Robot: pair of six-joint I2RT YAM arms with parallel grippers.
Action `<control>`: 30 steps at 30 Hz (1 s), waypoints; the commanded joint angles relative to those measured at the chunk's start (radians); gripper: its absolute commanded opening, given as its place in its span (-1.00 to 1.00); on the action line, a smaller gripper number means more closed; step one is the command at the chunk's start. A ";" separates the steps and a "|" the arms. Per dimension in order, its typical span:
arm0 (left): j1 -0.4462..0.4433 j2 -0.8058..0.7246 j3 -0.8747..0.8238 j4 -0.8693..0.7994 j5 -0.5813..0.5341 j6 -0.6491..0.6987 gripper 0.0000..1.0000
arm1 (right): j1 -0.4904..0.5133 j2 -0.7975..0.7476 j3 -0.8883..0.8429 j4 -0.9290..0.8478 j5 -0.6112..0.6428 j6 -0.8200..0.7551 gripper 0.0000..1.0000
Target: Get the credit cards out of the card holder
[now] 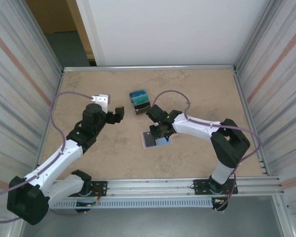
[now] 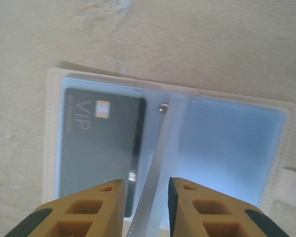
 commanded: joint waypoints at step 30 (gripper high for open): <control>-0.349 0.158 -0.020 -0.062 -0.192 0.189 0.97 | -0.201 -0.196 -0.143 0.033 -0.198 0.117 -0.52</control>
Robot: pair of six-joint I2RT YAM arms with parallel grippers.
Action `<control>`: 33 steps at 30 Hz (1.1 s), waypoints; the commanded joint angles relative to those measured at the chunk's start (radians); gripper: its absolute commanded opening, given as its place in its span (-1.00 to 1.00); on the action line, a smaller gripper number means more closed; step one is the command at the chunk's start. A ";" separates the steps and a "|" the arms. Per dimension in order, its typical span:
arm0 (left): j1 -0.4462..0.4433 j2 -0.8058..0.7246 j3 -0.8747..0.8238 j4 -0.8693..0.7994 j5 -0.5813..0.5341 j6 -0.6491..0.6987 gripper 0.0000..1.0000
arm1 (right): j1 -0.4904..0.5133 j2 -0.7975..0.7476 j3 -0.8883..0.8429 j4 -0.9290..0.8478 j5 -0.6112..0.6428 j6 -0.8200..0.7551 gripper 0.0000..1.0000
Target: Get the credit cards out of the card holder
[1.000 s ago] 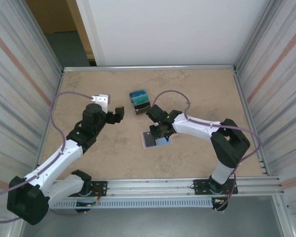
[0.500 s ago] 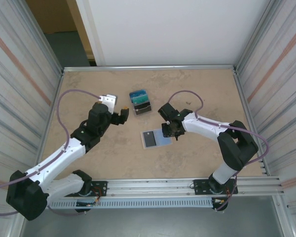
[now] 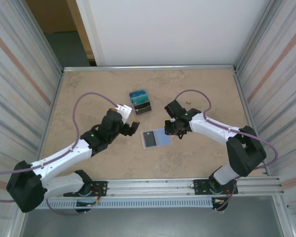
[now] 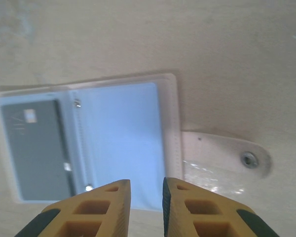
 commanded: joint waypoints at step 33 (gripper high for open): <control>-0.079 0.440 0.064 -0.006 0.024 -0.166 0.97 | 0.024 0.210 0.031 0.196 -0.299 0.008 -0.61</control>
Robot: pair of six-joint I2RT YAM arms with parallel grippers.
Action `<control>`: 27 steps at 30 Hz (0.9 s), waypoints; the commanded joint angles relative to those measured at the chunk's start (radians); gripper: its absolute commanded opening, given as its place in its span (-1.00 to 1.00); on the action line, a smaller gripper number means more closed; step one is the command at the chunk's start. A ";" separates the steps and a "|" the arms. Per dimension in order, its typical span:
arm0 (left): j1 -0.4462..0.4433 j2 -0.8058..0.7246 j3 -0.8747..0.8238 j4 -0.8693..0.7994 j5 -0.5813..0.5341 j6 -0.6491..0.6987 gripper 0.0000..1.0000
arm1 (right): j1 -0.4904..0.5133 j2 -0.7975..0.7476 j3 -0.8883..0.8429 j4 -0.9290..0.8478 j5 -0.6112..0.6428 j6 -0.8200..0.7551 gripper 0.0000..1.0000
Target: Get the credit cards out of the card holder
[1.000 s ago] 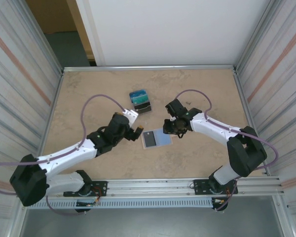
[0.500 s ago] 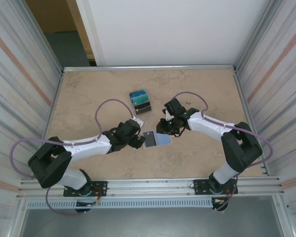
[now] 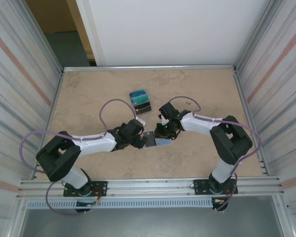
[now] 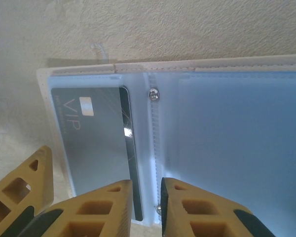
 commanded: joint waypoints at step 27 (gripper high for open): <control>-0.001 0.063 0.034 -0.006 -0.046 -0.018 0.97 | 0.014 0.060 0.012 0.091 -0.074 -0.035 -0.69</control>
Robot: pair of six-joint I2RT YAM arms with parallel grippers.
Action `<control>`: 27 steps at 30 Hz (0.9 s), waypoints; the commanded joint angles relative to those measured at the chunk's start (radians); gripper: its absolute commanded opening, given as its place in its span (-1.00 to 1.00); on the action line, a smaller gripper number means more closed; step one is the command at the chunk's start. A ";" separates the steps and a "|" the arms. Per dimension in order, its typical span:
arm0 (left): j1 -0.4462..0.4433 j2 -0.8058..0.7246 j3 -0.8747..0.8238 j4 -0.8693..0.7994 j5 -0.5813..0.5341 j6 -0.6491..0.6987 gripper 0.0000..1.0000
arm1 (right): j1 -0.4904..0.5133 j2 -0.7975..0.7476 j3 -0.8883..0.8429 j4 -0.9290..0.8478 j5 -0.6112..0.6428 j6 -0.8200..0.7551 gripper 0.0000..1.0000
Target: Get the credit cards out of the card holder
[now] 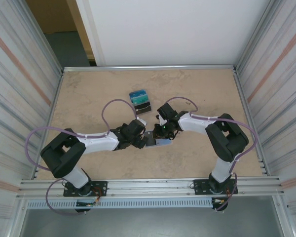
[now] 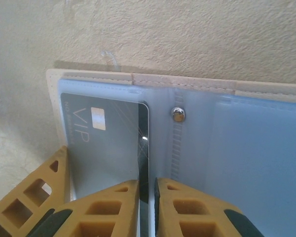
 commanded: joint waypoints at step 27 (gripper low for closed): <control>-0.003 0.024 0.031 -0.042 -0.044 -0.002 0.97 | -0.059 -0.014 -0.099 0.218 -0.221 0.050 -0.72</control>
